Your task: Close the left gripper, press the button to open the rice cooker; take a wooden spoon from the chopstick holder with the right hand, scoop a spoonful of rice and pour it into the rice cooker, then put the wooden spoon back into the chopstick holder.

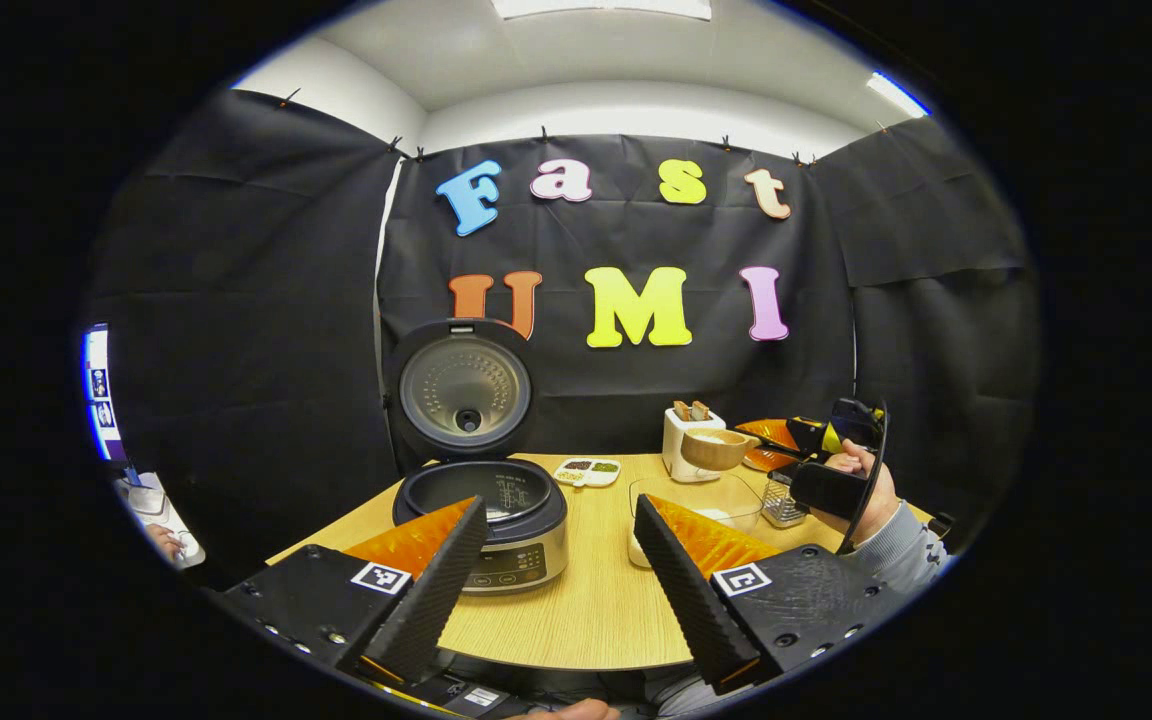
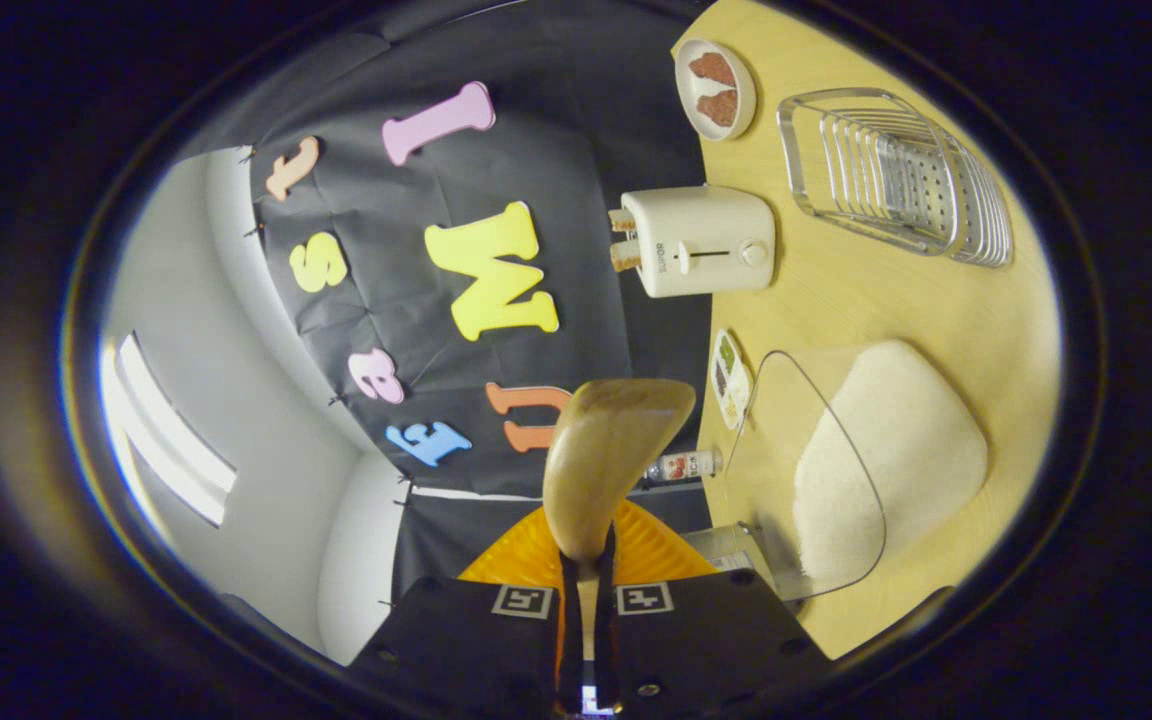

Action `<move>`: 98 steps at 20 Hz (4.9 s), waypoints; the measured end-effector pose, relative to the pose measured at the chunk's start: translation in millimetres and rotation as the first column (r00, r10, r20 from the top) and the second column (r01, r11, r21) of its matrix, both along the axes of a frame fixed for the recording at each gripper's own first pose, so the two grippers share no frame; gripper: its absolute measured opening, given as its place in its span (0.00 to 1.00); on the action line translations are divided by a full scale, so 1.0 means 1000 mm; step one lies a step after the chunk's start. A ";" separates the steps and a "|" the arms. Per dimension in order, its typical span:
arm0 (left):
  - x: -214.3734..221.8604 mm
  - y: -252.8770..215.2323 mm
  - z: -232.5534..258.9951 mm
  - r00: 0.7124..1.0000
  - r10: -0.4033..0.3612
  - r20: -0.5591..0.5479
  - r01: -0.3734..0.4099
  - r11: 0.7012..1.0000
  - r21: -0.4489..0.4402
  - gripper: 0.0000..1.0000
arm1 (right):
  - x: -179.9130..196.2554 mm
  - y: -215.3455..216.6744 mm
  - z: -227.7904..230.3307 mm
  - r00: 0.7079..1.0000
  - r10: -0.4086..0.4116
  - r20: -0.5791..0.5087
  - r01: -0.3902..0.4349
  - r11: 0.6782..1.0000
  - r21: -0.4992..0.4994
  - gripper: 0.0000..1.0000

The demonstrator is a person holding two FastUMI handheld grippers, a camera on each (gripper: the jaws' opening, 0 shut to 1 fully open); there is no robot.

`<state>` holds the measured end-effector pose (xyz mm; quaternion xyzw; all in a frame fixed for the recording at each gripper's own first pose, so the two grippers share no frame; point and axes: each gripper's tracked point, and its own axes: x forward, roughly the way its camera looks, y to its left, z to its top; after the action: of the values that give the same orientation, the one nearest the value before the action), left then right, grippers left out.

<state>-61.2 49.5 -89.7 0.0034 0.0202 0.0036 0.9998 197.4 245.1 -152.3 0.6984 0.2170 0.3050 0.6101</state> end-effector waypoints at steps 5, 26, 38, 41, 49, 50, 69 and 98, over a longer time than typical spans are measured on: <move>-0.013 0.012 0.002 1.000 0.009 0.007 -0.009 1.000 -0.004 0.94 | -0.015 0.024 0.027 0.999 0.009 0.036 -0.007 0.998 -0.061 0.10; -0.056 0.052 0.001 0.999 0.041 0.022 -0.041 0.999 -0.013 0.94 | -0.002 0.231 0.054 0.911 0.165 0.378 0.175 0.677 -0.715 0.10; -0.060 0.046 0.000 1.000 0.019 0.014 -0.019 1.000 -0.003 0.94 | -0.038 0.300 0.052 0.679 0.442 0.586 0.451 0.379 -0.808 0.10; -0.061 0.049 -0.001 1.000 0.024 0.012 -0.023 1.000 -0.012 0.94 | -0.052 0.308 0.066 0.583 0.507 0.635 0.554 0.324 -0.767 0.10; -0.061 0.051 -0.007 1.000 0.025 -0.003 -0.025 0.999 -0.031 0.94 | -0.079 0.326 0.076 0.375 0.641 0.670 0.739 0.229 -0.633 0.10; -0.061 0.051 -0.007 1.000 0.025 -0.006 -0.025 0.999 -0.030 0.94 | -0.081 0.327 0.075 0.369 0.645 0.669 0.747 0.222 -0.627 0.10; -0.033 0.000 0.004 0.999 -0.034 -0.001 0.034 0.999 -0.014 0.94 | -0.011 0.101 0.140 0.571 0.345 0.745 0.769 0.092 -0.632 0.10; 0.012 -0.039 0.001 0.998 -0.066 0.023 0.066 0.998 0.005 0.94 | 0.084 -0.164 -0.020 0.836 0.017 0.548 0.548 -0.058 -0.835 0.13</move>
<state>-48.8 10.6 -88.3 0.0062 0.0085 -0.0291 0.9995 280.9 81.5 -172.8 0.0139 0.0908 0.0661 0.9936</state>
